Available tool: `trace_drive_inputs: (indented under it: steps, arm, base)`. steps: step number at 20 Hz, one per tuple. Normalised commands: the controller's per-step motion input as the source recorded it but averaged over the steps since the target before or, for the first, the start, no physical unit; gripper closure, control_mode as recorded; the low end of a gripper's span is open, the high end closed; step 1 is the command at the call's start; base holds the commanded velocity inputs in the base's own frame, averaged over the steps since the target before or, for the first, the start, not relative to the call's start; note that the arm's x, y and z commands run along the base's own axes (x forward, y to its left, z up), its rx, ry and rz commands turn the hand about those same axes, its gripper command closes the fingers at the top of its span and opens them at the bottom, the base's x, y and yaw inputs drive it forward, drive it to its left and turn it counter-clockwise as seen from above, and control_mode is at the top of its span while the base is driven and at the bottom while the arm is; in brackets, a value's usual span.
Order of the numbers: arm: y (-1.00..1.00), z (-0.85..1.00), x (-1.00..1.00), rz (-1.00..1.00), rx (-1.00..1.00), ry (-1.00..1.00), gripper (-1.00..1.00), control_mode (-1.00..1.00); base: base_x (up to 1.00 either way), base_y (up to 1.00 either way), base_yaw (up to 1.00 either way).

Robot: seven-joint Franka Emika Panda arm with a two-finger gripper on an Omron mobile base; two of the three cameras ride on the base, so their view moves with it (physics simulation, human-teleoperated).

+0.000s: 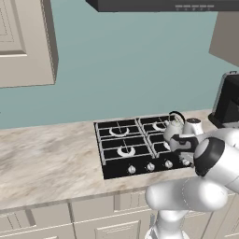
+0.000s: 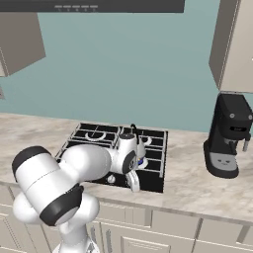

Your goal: Lower the heat of the kettle.

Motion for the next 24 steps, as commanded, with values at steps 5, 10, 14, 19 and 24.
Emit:
trace_drive_inputs:
  steps: [5,10,14,19,24]
  arm:
    - [-0.01,-0.03,0.00,0.00,0.00,0.00,1.00,-1.00]
    - [-0.03,0.00,-0.01,0.00,0.00,0.00,1.00,-1.00]
    - [-0.07,0.00,-0.07,0.00,0.00,-0.01,1.00,-1.00]
    - [0.00,0.00,-0.09,-0.06,0.00,-0.01,1.00,-1.00]
    - [-0.04,0.00,-0.08,-0.18,0.00,-0.01,1.00,-1.00]
  base:
    - [0.00,0.00,0.00]
    - [0.00,0.00,0.00]
    - [0.00,0.00,0.00]
    - [0.00,0.00,0.00]
    - [0.00,0.00,0.00]
